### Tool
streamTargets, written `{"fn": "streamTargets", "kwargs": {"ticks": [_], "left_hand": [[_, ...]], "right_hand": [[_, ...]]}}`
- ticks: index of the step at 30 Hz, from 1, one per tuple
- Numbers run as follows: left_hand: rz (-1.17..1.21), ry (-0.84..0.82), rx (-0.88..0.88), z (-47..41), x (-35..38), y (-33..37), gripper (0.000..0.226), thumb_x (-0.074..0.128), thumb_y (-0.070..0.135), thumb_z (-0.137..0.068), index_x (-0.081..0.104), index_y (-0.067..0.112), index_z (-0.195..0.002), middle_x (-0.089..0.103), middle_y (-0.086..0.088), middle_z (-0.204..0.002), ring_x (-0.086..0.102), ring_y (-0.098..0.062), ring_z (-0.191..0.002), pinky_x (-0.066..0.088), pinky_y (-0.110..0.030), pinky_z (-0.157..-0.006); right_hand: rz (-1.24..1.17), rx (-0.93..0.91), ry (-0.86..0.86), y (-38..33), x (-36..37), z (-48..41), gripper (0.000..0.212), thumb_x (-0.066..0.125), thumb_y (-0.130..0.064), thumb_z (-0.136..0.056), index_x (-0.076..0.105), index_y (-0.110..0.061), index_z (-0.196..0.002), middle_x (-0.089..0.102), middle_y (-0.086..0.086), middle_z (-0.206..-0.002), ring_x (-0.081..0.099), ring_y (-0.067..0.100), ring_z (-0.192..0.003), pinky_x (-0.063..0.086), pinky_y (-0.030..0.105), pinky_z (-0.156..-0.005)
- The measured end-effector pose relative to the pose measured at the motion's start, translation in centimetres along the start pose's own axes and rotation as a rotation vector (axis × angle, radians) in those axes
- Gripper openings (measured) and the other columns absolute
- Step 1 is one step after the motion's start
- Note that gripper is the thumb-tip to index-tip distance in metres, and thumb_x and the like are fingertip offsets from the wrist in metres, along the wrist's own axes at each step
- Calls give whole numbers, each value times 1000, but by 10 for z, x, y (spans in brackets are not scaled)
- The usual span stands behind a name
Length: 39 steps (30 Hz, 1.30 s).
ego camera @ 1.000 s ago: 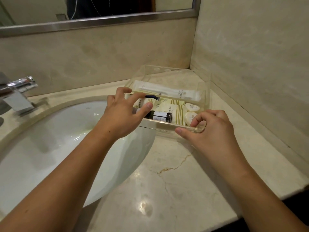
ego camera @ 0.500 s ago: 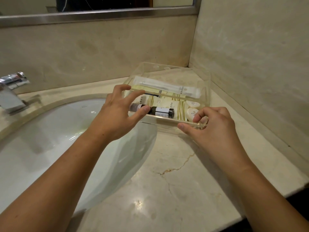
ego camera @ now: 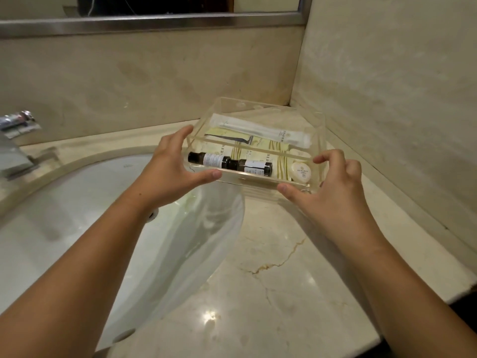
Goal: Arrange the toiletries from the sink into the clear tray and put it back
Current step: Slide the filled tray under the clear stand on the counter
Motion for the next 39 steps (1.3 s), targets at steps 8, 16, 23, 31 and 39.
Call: {"fn": "streamTargets", "kwargs": {"ticks": [8,16,23,31,39], "left_hand": [[16,99,-51,-13,5,2,113,83,63,-67,28,27,-159,46,-2,-152,50,-18,-132,45,-36,-107],[91,124,-91,-25,14,-4,104,83,66,-66,39,26,-152,52,1,-143,54,-17,-126,46,-31,-100],[118,233,-127,-31,18,1,97,86,66,-63,46,22,-139,60,0,-130,57,-17,-113,45,-29,-87],[185,299,-134,-29,13,-4,65,83,50,-79,56,25,-132,68,7,-111,65,-14,-102,46,-24,-78],[255,326,-154,-25,6,-5,51,83,45,-81,64,27,-125,71,7,-102,70,-8,-89,52,-22,-74]], "right_hand": [[-48,-34,-40,-4,9,-14,79,78,-52,-80,37,-46,-147,27,3,-150,40,17,-132,27,19,-100],[-16,-32,0,0,15,-25,68,75,-54,-81,46,-41,-141,28,0,-133,42,22,-129,32,22,-105],[-14,-51,60,0,15,-36,59,77,-53,-80,50,-39,-130,30,0,-121,47,19,-112,37,22,-99],[-56,-25,129,4,12,-37,57,75,-53,-83,52,-37,-133,35,-1,-122,46,10,-99,33,16,-88],[-222,81,143,20,-2,-37,49,77,-39,-86,64,-24,-131,55,-28,-84,66,8,-82,53,32,-80]]}}
Point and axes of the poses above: each hand's wrist, its own z-axis away from the middle knuckle, its own x-axis out of the palm, y = z × x, the point moved 5 cm from there along -z, towards the middle knuckle
